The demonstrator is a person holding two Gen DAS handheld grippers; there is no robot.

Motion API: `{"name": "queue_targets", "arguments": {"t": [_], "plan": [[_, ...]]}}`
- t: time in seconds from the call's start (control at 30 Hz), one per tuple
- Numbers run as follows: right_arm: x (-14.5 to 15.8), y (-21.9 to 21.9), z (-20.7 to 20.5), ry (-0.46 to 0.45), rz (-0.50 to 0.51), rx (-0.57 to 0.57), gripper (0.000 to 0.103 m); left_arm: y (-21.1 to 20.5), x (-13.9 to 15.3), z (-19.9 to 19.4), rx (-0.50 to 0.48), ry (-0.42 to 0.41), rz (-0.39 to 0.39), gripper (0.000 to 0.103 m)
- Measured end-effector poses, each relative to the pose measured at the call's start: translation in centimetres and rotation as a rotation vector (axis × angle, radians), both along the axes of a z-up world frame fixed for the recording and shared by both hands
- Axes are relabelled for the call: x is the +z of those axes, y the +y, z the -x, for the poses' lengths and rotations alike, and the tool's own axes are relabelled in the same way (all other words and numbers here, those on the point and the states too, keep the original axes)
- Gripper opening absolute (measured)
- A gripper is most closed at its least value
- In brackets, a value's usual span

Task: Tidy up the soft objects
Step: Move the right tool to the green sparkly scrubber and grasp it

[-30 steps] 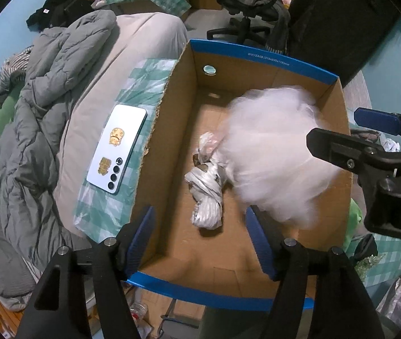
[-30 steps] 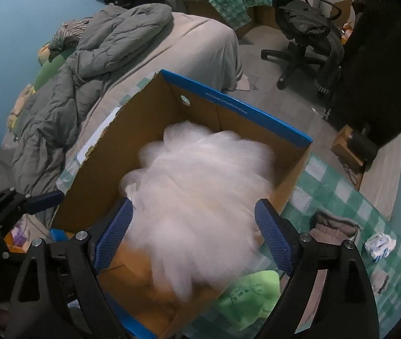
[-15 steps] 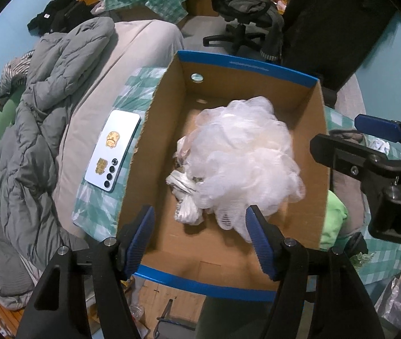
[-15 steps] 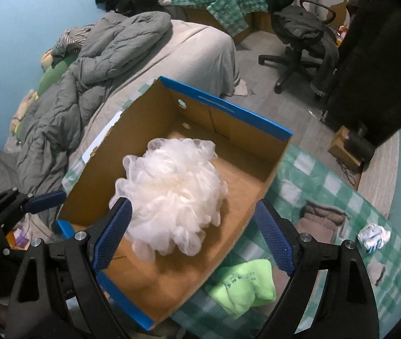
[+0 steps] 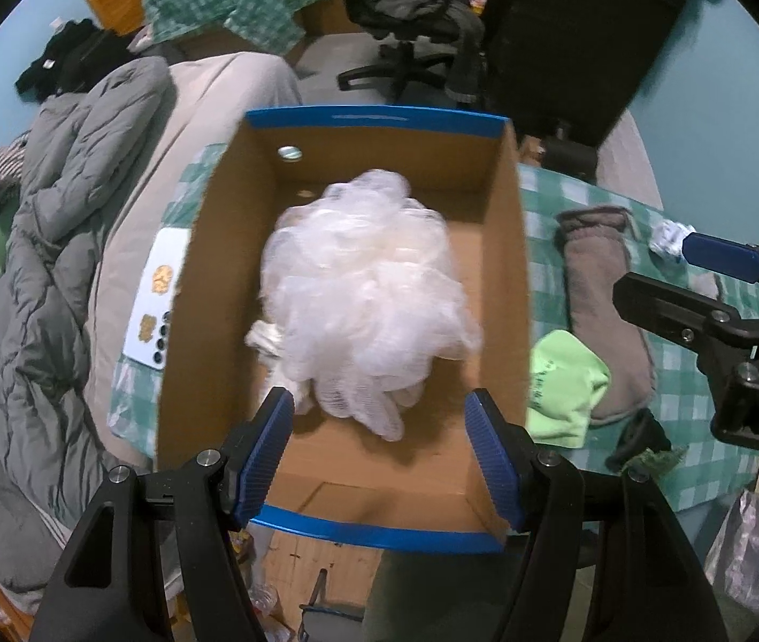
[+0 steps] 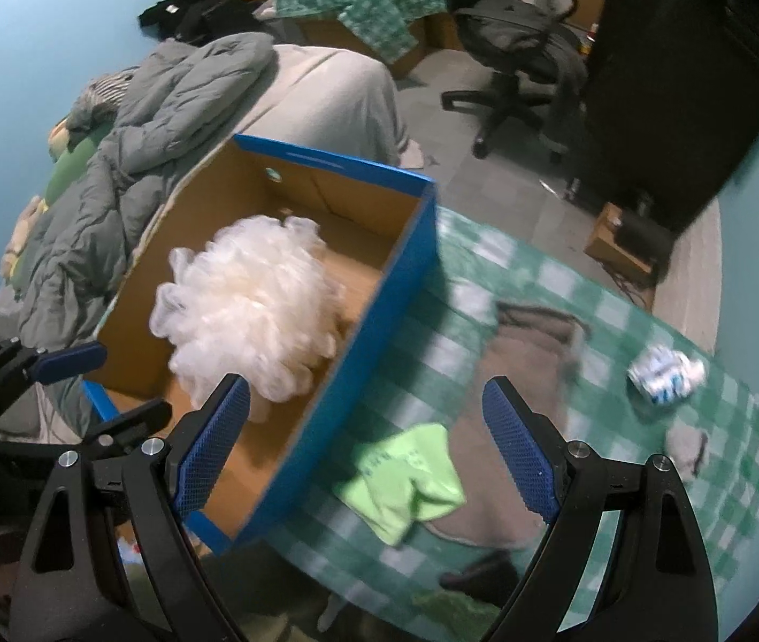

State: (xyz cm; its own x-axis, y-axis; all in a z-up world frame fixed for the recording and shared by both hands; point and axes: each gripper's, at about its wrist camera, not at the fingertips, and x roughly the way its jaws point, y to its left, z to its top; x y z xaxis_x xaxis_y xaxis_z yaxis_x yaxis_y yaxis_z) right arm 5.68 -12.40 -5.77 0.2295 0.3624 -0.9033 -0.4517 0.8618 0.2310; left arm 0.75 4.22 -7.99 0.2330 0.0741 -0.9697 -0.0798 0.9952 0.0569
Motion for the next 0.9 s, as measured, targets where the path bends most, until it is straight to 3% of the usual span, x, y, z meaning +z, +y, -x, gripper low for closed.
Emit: {"name": "queue_targets", "arguments": {"t": [0.53, 0.9], "plan": [[-1.6, -10.3, 2.8, 0.038, 0.061, -0.149, 0.089, -7.7, -0.4, 0.0, -0.165, 0.012, 0.022, 0.068], [-3.3, -15.4, 5.3, 0.084, 0.09, -0.191, 0.089, -12.3, -1.6, 1.3, -0.241, 0.049, 0.032, 0.068]]}}
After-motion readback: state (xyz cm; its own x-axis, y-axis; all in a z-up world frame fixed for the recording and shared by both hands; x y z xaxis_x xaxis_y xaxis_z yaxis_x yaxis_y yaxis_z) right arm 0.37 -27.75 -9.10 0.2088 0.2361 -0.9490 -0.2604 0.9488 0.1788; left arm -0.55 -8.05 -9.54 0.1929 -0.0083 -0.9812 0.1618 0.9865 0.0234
